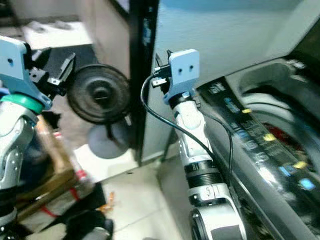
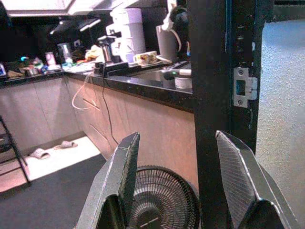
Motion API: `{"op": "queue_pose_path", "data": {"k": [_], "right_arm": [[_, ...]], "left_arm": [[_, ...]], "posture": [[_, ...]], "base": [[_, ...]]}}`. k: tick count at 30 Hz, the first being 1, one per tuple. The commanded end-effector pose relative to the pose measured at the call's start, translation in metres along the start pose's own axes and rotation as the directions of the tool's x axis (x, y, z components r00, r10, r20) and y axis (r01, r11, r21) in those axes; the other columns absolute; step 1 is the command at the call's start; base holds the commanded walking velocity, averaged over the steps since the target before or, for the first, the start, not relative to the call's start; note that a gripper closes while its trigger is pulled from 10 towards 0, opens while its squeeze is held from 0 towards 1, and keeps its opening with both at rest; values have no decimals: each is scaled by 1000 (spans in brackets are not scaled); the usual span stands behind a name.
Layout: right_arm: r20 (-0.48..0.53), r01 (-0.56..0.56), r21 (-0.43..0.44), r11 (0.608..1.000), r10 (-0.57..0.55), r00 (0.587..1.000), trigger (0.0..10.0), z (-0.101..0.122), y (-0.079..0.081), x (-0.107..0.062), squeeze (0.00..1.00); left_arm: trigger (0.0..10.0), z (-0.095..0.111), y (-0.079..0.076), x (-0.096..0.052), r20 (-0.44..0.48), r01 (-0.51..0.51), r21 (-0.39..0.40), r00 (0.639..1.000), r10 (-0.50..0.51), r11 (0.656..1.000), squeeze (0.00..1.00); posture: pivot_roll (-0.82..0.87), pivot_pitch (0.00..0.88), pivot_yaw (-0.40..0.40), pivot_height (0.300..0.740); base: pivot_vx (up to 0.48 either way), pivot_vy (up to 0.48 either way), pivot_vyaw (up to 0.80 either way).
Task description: Clothes washing
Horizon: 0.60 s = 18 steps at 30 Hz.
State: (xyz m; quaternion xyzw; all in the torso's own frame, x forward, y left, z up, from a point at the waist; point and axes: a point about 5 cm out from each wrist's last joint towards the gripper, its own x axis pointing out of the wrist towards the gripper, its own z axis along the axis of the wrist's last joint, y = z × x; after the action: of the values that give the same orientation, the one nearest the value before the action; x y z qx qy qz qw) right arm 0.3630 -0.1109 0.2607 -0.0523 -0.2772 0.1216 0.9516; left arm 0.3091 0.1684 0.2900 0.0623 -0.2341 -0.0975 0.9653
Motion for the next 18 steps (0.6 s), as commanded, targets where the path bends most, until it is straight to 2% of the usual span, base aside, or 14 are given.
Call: {"op": "queue_pose_path", "data": {"k": [1, 18], "right_arm": [[-8, 8, 7, 1000, -8, 1000, 10000, -2, -2, -2, 0], [-11, 9, 20, 1000, -8, 1000, 10000, -3, -2, -2, 0]], "left_arm": [[10000, -4, -2, -1, -20, 8, 0, 1000, -8, 1000, 0], [10000, -5, -4, -1, -34, 15, -10, 999, -15, 1000, 0]], "posture": [[67, 60, -43, 740], [68, 63, -42, 740]], "base": [[0, 0, 781], [0, 0, 781]]}}
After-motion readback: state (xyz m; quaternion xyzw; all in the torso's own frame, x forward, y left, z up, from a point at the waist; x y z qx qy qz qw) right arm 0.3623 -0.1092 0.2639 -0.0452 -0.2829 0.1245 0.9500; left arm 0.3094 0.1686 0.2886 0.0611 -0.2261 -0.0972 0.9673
